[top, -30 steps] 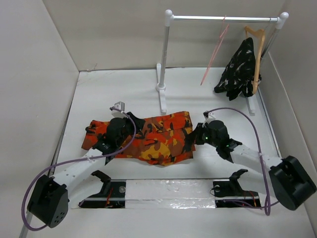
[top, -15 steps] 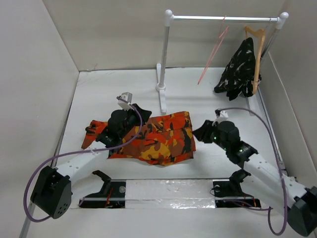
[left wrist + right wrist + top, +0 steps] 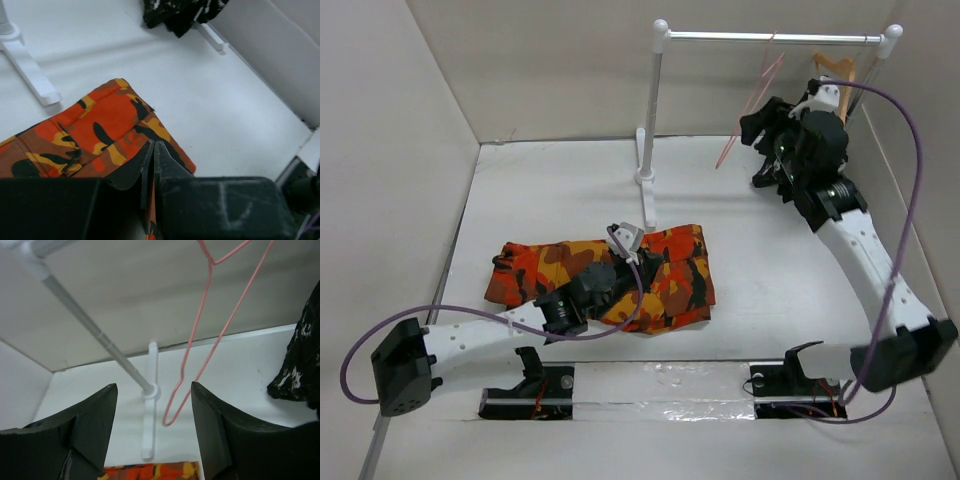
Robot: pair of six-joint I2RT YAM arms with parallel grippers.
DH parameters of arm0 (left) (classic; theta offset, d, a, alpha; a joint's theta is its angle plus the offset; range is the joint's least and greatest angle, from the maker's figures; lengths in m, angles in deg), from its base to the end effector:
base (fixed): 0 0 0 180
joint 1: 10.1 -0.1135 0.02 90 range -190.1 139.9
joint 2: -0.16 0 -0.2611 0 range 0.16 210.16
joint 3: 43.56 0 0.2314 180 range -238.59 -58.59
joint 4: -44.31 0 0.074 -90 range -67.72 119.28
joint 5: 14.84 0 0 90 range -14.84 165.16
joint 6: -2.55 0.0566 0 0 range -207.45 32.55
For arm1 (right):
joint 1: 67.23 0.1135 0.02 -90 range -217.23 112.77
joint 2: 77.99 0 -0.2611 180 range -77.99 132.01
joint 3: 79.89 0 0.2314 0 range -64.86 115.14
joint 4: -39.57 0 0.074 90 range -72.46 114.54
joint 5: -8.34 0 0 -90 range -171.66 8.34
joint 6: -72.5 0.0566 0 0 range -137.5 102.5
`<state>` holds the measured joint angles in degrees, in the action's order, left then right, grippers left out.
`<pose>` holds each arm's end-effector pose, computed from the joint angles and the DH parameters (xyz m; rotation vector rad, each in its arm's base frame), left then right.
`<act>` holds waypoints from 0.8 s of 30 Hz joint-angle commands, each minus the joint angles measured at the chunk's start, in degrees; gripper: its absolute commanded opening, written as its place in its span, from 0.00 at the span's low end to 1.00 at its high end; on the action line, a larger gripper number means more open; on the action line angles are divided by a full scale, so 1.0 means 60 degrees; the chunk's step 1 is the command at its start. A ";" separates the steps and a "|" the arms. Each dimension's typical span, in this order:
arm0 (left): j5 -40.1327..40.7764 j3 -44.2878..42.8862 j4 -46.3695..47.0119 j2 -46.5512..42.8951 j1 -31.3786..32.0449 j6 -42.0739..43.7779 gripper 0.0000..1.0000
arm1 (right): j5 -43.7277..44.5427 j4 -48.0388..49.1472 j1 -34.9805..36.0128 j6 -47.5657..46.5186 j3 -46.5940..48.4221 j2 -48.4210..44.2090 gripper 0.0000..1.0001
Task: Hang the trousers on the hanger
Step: Pick up the hanger from the clothesline.
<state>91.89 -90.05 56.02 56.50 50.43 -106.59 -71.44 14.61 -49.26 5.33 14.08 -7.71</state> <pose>0.1280 -0.1935 0.2954 0.3356 1.5711 -0.8717 0.2632 0.0748 0.4494 0.2079 1.5944 0.4118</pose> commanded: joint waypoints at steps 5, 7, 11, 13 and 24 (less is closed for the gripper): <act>0.2675 -0.0718 -0.0047 0.0805 0.0517 0.0802 0.00 | -0.1630 -0.0277 -0.0887 -0.0011 0.2091 0.2640 0.67; 0.2705 -0.0806 -0.0193 0.0879 0.0517 0.0758 0.02 | -0.1630 -0.0264 -0.1193 0.0091 0.2283 0.3139 0.67; 0.2646 -0.0718 -0.0092 0.0777 0.0517 0.0728 0.04 | -0.3353 0.0482 -0.1618 0.0340 0.2196 0.3652 0.62; 0.2719 -0.0762 -0.0179 0.0762 0.0517 0.0699 0.05 | -0.3781 0.0747 -0.1764 0.0530 0.2122 0.3958 0.56; 0.3027 -0.0835 -0.0311 0.0894 0.0517 0.0655 0.06 | -0.5570 0.1861 -0.2190 0.0853 0.1595 0.4020 0.00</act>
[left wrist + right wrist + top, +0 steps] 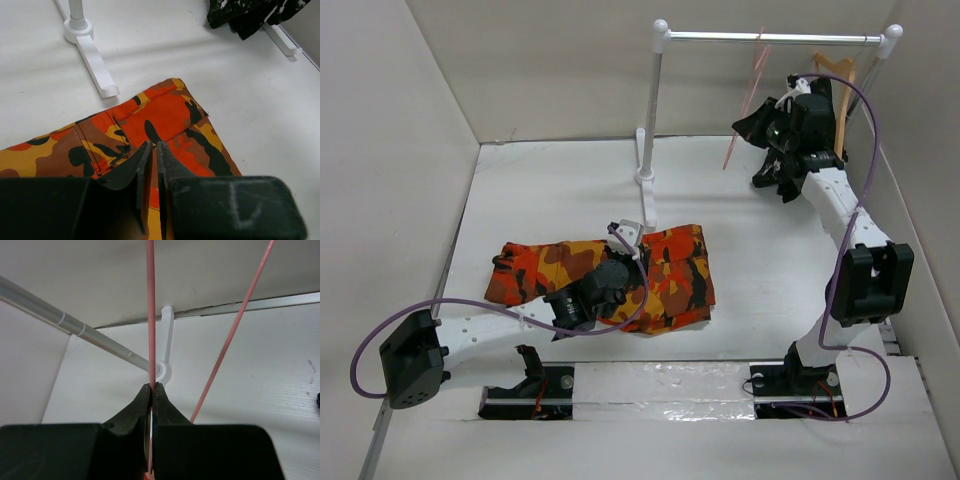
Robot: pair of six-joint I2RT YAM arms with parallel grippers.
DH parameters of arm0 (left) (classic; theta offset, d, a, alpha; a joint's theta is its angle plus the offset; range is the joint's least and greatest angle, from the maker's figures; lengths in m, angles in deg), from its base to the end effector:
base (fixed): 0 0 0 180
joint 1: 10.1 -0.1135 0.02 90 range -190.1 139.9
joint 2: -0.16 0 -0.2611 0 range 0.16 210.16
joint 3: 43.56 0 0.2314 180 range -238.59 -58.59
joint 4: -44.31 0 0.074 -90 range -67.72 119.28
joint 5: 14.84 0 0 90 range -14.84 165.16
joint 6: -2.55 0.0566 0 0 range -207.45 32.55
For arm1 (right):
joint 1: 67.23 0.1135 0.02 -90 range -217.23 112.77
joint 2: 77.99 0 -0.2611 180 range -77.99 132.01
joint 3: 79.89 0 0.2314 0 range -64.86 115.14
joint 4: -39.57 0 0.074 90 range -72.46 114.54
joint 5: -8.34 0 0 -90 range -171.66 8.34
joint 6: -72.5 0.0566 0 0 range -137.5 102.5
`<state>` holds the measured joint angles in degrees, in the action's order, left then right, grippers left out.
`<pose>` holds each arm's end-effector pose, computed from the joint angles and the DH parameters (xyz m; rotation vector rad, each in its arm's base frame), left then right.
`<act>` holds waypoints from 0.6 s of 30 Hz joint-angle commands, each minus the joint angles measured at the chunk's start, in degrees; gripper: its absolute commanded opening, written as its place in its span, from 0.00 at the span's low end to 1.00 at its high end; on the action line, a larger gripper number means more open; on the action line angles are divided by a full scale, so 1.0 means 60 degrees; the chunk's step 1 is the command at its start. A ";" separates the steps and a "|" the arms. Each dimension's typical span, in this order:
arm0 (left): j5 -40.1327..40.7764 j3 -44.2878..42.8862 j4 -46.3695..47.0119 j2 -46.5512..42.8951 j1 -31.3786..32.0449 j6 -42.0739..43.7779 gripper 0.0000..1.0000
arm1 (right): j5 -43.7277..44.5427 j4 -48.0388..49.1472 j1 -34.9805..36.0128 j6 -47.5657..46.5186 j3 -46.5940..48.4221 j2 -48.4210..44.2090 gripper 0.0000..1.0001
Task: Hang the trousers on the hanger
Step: Pick up the hanger from the clothesline.
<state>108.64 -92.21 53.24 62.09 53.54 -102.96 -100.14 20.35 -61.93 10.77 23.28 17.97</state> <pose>0.1360 -0.2041 0.2815 0.2458 1.6473 -0.5754 0.3982 0.0550 0.3757 0.1267 1.8204 0.7048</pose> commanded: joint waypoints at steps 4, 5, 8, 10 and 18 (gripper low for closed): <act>0.0368 -0.0489 0.0166 0.0064 -0.0001 0.0021 0.13 | -0.0831 0.1020 -0.0179 -0.0156 -0.0290 -0.0934 0.00; 0.0412 -0.0489 0.0122 0.0035 -0.0001 -0.0037 0.16 | -0.0947 0.1063 -0.0180 -0.0142 -0.0522 -0.1095 0.00; 0.0398 -0.0358 0.0296 -0.0111 -0.0001 -0.0096 0.30 | -0.1109 0.1298 -0.0268 -0.0112 -0.1050 -0.1827 0.00; 0.0266 -0.0270 0.0414 -0.0156 -0.0001 -0.0140 0.39 | -0.1124 0.1269 -0.0268 -0.0156 -0.1490 -0.2222 0.00; -0.0423 -0.0152 0.0517 -0.0097 -0.0513 -0.0462 0.42 | -0.1622 0.1106 -0.0356 -0.0479 -0.2852 -0.3073 0.00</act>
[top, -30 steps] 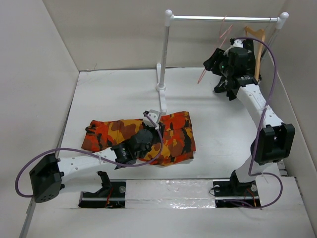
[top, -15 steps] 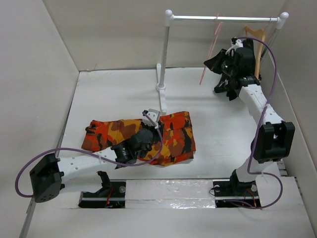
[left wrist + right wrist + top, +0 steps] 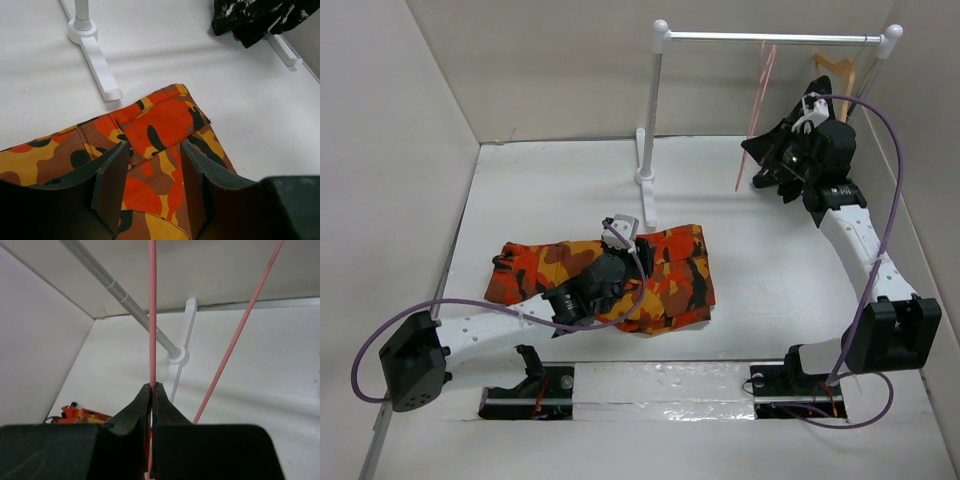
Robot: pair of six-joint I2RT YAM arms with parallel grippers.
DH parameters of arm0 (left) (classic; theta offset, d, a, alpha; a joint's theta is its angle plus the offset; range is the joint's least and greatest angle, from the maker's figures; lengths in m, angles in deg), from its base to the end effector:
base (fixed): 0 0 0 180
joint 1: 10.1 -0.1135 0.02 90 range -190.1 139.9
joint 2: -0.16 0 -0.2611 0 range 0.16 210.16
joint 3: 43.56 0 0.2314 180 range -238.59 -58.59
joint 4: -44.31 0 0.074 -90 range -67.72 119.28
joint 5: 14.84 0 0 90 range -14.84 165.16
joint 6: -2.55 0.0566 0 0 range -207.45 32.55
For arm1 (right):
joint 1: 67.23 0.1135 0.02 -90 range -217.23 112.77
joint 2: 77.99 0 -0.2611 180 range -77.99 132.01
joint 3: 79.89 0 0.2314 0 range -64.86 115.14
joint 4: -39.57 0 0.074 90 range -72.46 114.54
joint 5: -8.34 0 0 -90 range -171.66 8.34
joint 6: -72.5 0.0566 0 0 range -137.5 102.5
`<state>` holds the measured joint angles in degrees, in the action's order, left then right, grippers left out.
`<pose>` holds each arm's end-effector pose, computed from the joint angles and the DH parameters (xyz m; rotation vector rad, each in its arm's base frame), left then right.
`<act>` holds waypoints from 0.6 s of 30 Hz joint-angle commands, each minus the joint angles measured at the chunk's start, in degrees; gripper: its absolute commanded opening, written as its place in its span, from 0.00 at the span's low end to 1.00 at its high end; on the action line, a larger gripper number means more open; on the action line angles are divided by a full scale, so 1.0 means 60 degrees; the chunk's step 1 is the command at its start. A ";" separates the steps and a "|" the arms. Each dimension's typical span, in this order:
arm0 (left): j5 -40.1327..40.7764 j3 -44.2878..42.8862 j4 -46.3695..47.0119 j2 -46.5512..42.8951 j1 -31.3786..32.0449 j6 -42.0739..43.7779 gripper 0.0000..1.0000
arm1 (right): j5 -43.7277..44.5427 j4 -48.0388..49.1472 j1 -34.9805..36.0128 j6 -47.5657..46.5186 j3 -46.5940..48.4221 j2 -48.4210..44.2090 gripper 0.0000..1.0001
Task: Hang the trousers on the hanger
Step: Pick up the hanger from the clothesline.
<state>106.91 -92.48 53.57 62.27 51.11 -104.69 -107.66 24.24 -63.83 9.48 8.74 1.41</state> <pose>0.1441 -0.2004 0.2831 0.2059 1.6498 -0.5947 0.3225 0.0440 0.3940 0.0020 1.7266 0.7748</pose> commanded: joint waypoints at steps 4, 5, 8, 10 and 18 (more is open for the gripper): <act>-0.0310 0.0125 0.0989 0.0019 -0.0298 -0.0188 0.43 | -0.0500 0.0154 -0.0127 -0.0424 -0.0929 -0.0532 0.00; -0.0470 0.0097 0.1034 0.0049 -0.0386 -0.0276 0.43 | -0.0472 0.0079 -0.0127 -0.0425 -0.1219 -0.0634 0.00; -0.1378 -0.0209 0.1107 0.0108 -0.0504 -0.0627 0.49 | 0.0301 0.0078 0.0470 -0.0439 -0.2244 -0.1453 0.00; -0.1964 -0.0474 0.1107 0.0137 -0.0504 -0.0789 0.56 | 0.1196 -0.0198 0.0794 -0.0527 -0.3386 -0.2110 0.00; -0.1937 -0.3197 0.0566 0.2229 -0.0197 -0.0775 0.66 | 0.1711 0.0284 0.1791 -0.0044 -0.7050 -0.4207 0.00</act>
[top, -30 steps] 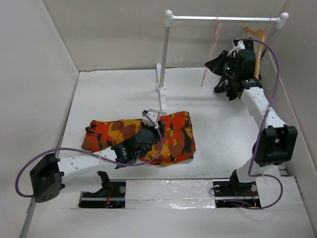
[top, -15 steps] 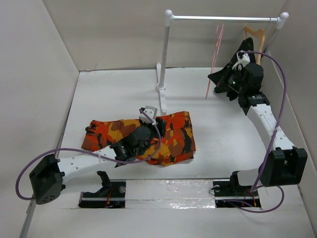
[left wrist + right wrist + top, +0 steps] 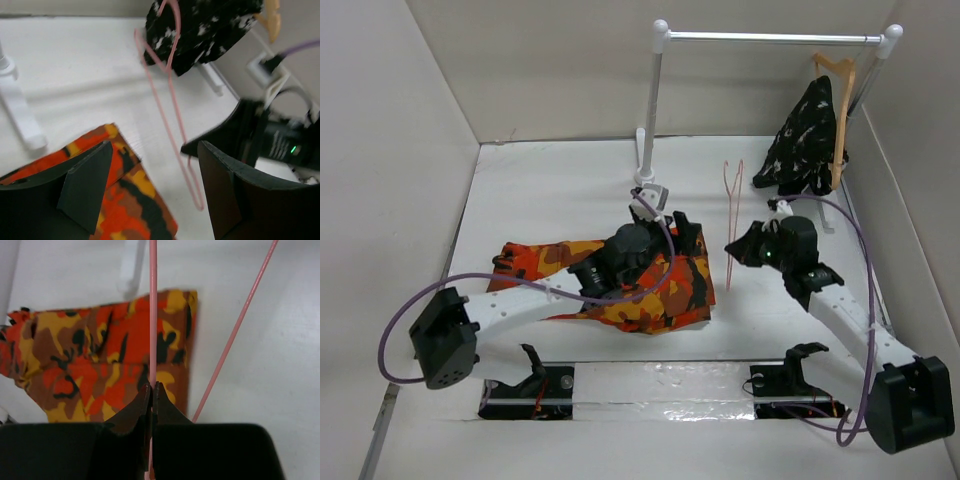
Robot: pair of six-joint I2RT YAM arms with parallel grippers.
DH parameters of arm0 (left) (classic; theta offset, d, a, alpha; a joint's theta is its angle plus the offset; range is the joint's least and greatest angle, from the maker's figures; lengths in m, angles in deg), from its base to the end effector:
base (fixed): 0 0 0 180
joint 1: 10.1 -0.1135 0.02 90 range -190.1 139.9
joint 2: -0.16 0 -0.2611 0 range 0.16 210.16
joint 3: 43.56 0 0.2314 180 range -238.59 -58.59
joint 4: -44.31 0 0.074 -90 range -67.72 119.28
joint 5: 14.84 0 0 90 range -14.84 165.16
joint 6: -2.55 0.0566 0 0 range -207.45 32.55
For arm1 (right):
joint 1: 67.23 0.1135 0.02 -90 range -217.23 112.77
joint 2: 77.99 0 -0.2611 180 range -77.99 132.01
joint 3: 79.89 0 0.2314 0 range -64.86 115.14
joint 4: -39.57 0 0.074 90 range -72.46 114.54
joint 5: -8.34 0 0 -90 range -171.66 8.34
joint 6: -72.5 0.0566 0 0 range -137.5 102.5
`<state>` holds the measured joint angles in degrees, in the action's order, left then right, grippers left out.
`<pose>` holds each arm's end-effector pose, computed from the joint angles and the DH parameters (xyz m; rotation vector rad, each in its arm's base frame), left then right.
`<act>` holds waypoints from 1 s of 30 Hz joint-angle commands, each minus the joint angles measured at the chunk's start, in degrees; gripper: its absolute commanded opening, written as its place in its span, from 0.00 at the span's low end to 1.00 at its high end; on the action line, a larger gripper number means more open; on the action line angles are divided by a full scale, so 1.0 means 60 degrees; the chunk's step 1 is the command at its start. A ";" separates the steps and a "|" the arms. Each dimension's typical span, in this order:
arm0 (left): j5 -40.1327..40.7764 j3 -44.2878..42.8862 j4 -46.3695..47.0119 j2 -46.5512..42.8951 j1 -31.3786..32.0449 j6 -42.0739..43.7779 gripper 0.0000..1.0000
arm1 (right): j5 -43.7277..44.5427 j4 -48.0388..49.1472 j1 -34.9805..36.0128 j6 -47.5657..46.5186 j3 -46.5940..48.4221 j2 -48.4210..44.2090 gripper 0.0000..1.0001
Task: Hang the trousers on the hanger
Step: Pick up the hanger from the clothesline, then place the trousers on the hanger.
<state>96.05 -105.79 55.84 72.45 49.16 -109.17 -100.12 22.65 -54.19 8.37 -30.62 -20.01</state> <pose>0.1683 -0.2435 0.3251 0.2254 1.5919 -0.8309 0.2156 0.0683 0.2446 0.0208 2.0757 0.7493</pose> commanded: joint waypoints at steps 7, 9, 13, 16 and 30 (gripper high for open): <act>0.0050 -0.2591 0.0304 0.2688 0.0303 -0.0307 0.67 | 0.0601 0.0344 0.0727 0.0405 -0.1765 -0.2118 0.00; 0.0267 -0.2885 0.0421 0.3170 0.0390 -0.0350 0.67 | 0.0499 0.0330 0.0727 0.0449 -0.1912 -0.2265 0.00; 0.0401 -0.3163 0.0670 0.3756 0.0391 -0.0526 0.67 | 0.0411 -0.0241 0.0814 0.0347 -0.1839 -0.2440 0.00; 0.0445 -0.3252 0.0976 0.4049 0.0391 -0.0556 0.66 | 0.0264 0.0007 0.0815 0.0449 -0.2000 -0.2485 0.00; 0.0342 -0.4496 0.1154 0.5617 0.0391 -0.0526 0.50 | 0.0205 0.0022 0.1284 0.0845 -0.2440 -0.2968 0.00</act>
<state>97.66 -129.79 61.18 105.13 51.31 -112.18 -98.65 20.35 -47.40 12.59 -45.00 -36.43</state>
